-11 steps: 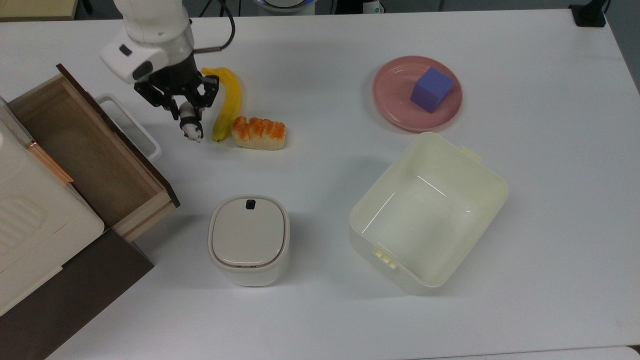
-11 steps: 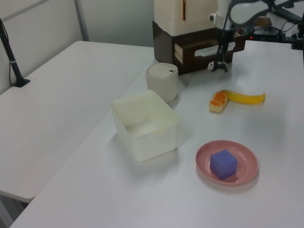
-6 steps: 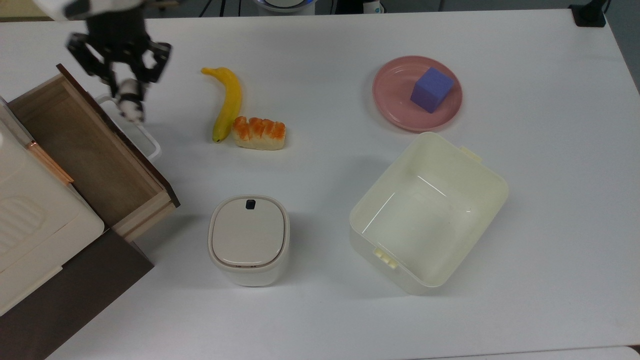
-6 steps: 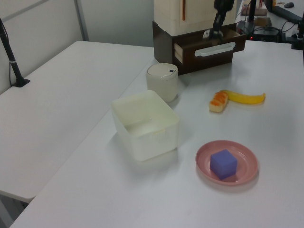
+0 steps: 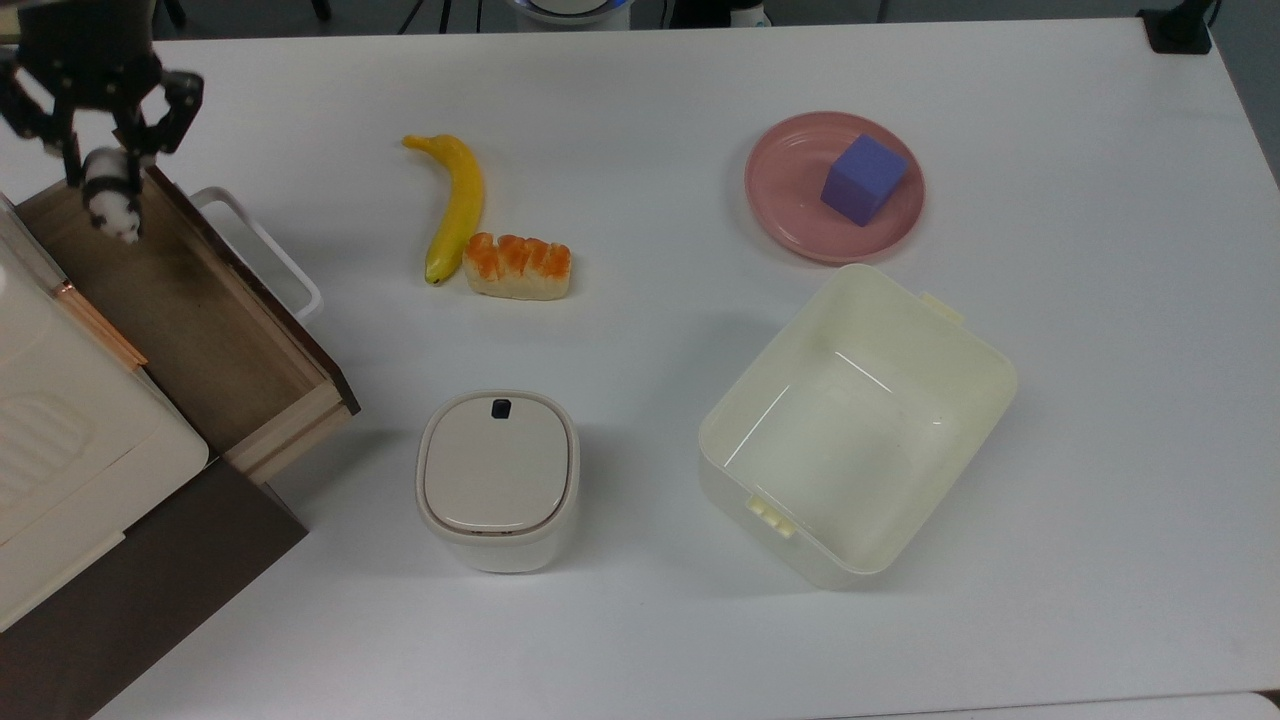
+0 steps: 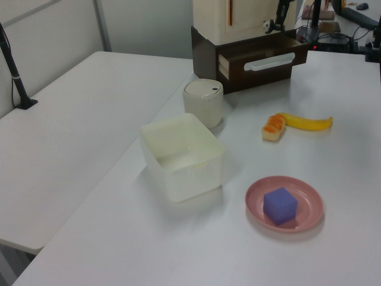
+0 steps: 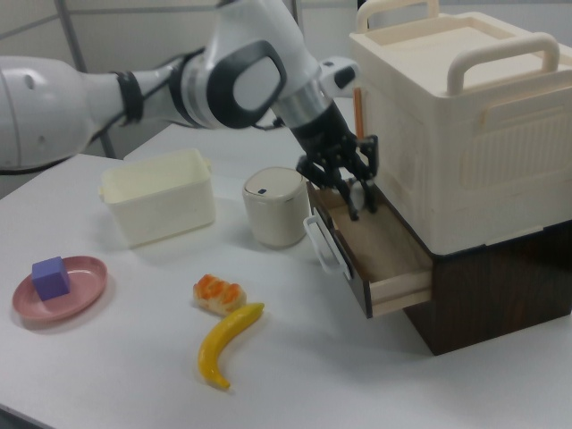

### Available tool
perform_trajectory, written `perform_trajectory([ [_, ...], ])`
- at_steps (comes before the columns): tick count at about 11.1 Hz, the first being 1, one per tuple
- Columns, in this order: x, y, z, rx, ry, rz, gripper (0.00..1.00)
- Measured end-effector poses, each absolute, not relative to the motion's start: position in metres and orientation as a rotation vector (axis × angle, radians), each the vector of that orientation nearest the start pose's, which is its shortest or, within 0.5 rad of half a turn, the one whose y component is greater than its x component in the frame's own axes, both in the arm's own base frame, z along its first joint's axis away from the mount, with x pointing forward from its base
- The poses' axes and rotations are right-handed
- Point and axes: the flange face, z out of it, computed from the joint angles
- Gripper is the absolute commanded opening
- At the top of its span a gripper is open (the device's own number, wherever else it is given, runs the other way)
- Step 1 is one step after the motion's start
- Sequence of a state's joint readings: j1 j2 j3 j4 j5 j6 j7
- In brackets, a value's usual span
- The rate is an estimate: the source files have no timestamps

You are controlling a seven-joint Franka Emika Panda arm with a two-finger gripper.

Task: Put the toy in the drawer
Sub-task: 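Lower the panda into the drawer and open the gripper, then raise the open gripper up out of the drawer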

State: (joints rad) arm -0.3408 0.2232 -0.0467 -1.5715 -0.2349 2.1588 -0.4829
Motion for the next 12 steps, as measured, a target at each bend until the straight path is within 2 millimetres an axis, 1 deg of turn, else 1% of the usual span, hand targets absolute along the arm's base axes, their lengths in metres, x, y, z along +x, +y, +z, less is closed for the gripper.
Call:
perform_trajectory([
  [1, 0.618, -0.262, 0.536, -3.481, -0.373, -0.389, 0.68],
  [2, 0.624, -0.264, 0.523, -3.493, -0.398, -0.377, 0.71],
  [3, 0.626, -0.264, 0.517, -3.493, -0.408, -0.371, 0.78],
  [4, 0.628, -0.261, 0.517, -3.491, -0.416, -0.373, 0.80],
  [6, 0.634, -0.246, 0.520, -3.479, -0.397, -0.405, 0.81],
  [8, 0.645, -0.216, 0.520, -3.451, -0.312, -0.459, 0.81],
  [10, 0.655, -0.180, 0.518, -3.410, -0.190, -0.490, 0.81],
  [11, 0.657, -0.158, 0.514, -3.390, -0.124, -0.445, 0.84],
  [12, 0.657, -0.135, 0.512, -3.369, -0.073, -0.394, 0.90],
])
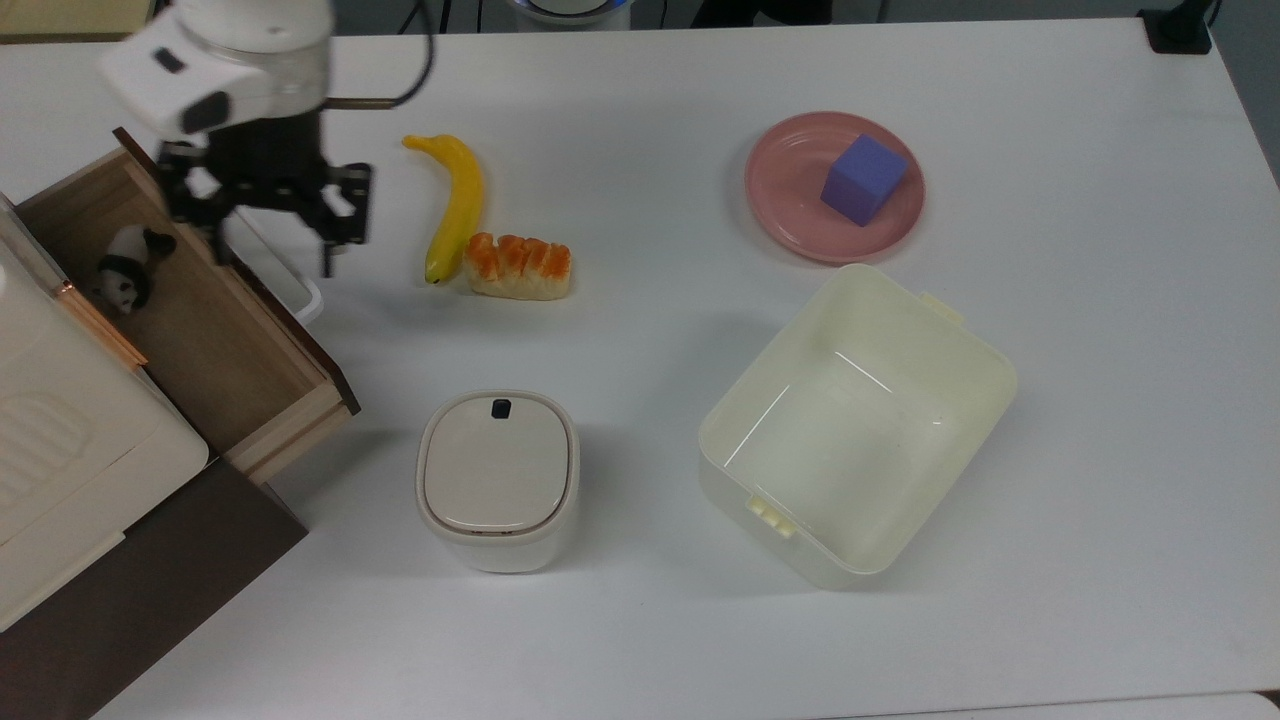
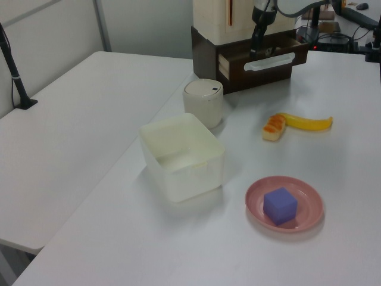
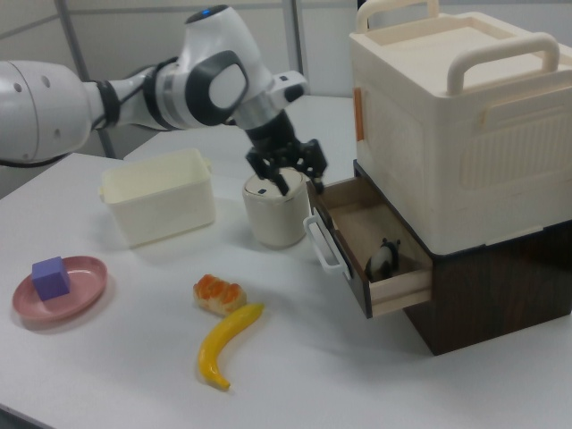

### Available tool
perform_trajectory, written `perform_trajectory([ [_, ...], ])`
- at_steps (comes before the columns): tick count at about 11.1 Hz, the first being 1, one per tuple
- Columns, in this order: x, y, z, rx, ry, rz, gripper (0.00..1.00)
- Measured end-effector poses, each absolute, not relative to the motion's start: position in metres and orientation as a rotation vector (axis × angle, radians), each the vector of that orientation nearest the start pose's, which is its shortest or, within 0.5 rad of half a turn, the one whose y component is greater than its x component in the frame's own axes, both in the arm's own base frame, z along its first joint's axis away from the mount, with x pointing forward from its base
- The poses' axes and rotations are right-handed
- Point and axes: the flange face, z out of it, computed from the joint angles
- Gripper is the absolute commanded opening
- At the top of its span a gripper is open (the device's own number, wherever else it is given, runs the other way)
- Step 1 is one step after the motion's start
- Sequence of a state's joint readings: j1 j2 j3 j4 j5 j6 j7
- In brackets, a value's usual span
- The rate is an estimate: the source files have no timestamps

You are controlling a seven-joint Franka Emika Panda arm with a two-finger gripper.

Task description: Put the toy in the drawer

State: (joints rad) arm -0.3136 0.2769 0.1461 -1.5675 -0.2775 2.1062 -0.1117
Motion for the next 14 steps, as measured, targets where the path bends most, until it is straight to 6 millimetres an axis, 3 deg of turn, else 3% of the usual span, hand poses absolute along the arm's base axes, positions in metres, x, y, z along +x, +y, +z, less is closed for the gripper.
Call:
perform_trajectory([
  [1, 0.656, -0.109, 0.514, -3.319, -0.034, -0.352, 1.00],
  [3, 0.646, -0.058, 0.525, -3.242, -0.018, -0.245, 1.00],
  [5, 0.629, -0.028, 0.542, -3.213, -0.029, -0.148, 1.00],
  [11, 0.593, 0.006, 0.587, -3.174, 0.066, -0.092, 1.00],
  [14, 0.588, 0.011, 0.582, -3.177, 0.055, -0.027, 1.00],
])
